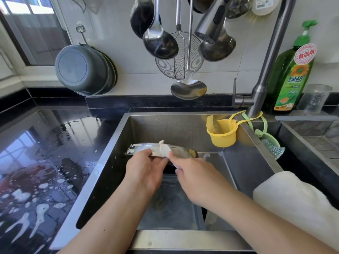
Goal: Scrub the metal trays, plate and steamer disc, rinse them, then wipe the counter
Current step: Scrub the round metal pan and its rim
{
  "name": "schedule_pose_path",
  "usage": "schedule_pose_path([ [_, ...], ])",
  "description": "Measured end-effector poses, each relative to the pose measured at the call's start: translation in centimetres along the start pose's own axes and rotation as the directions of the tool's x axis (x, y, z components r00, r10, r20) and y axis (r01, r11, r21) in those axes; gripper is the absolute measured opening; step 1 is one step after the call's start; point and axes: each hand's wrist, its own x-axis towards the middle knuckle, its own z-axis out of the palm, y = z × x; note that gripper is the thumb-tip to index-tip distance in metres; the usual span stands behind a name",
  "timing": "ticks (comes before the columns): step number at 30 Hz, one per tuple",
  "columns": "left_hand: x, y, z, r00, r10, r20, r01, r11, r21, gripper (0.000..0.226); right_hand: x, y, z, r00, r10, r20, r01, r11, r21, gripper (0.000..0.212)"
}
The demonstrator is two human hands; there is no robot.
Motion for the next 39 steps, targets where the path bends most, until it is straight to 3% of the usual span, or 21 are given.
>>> schedule_pose_path([
  [7,-0.1,0.2,0.3,0.997,0.058,-0.046,-0.061,0.996,-0.063,0.027,-0.1,3.0,-1.0,0.975,0.223,0.002,-0.222,0.972,-0.077,0.063],
  [11,-0.4,0.0,0.2,0.999,0.036,-0.014,-0.036,0.999,0.015,0.03,-0.2,0.4,-0.4,1.0,0.011,-0.024,-0.009,0.996,0.086,0.054],
  [13,-0.4,0.1,0.0,1.0,0.022,-0.017,-0.022,1.0,0.018,0.037,-0.2,-0.4,0.2,0.999,-0.04,-0.024,0.041,0.996,0.081,0.055],
  [20,-0.9,0.1,0.3,0.997,0.061,-0.036,-0.06,0.998,0.032,0.036,0.5,2.8,-0.8,0.979,0.203,-0.003,-0.203,0.978,-0.055,0.061],
  [22,-0.7,0.1,0.3,0.998,0.049,-0.031,-0.048,0.999,0.024,0.037,0.1,2.0,-1.0,0.986,0.163,-0.022,-0.164,0.986,-0.028,0.059],
  [26,-0.6,-0.6,0.4,1.0,-0.023,0.008,0.023,0.999,0.047,0.03,-0.3,-1.0,0.0,0.999,-0.049,-0.011,0.05,0.995,0.092,0.053],
  [31,-1.3,-0.1,0.5,1.0,0.007,-0.013,-0.006,0.997,0.074,0.031,-0.3,0.7,-1.3,0.999,-0.032,0.032,0.034,0.997,-0.063,0.053],
  [36,-1.3,0.4,0.6,0.997,0.053,-0.059,-0.048,0.996,0.081,0.028,-0.1,4.7,-3.5,0.974,0.121,0.193,-0.099,0.987,-0.123,0.054],
  [39,-1.3,0.1,0.7,0.996,0.05,-0.079,-0.042,0.995,0.096,0.029,0.1,3.6,-2.5,0.989,0.051,0.141,-0.045,0.998,-0.05,0.052],
])
